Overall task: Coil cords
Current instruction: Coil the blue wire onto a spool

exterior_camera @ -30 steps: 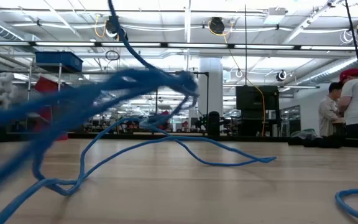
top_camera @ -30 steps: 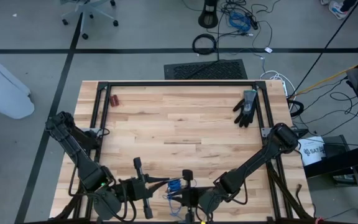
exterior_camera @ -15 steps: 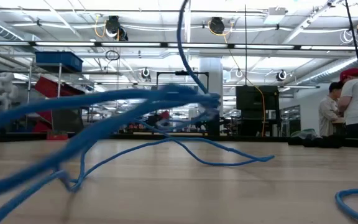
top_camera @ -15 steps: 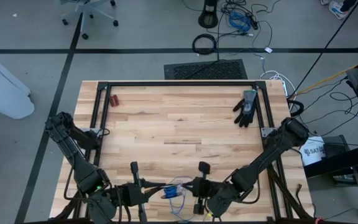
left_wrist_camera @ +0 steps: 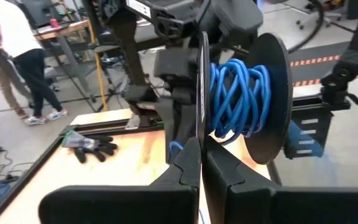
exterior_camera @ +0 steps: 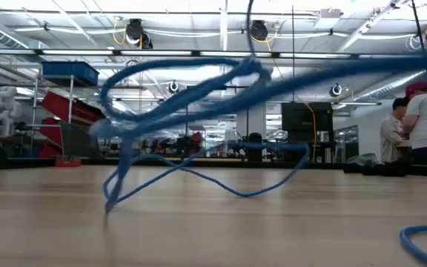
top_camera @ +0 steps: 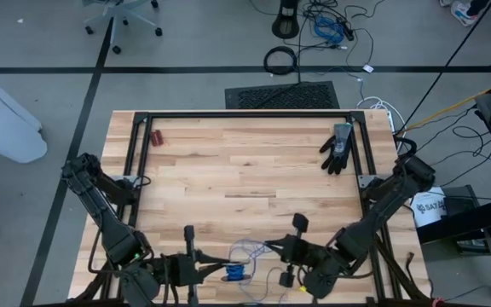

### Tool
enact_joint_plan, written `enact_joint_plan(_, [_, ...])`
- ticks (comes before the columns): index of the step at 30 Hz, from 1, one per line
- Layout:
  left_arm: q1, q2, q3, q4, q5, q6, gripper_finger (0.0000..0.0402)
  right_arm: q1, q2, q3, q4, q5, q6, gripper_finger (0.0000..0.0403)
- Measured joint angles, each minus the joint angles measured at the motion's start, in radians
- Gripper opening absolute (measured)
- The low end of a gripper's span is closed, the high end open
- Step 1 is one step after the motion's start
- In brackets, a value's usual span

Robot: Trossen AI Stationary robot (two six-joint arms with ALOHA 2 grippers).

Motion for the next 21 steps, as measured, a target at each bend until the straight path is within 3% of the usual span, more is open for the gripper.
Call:
enact_joint_plan(11, [0.001,0.000,0.000,-0.074,-0.026,0.000,0.0006,0.070,-0.064,0.000,0.008,0.045,0.002,0.0000])
enact_joint_plan(17, [0.001,0.000,0.000,-0.238,-0.142,0.006,0.0006,0.106,-0.076,0.000,0.159,0.085,-0.109,0.0000])
enact_joint_plan(21, [0.001,0.000,0.000,-0.293,-0.161,0.006,0.0006,0.116,-0.079,0.000,0.271,0.086,-0.209,0.0000])
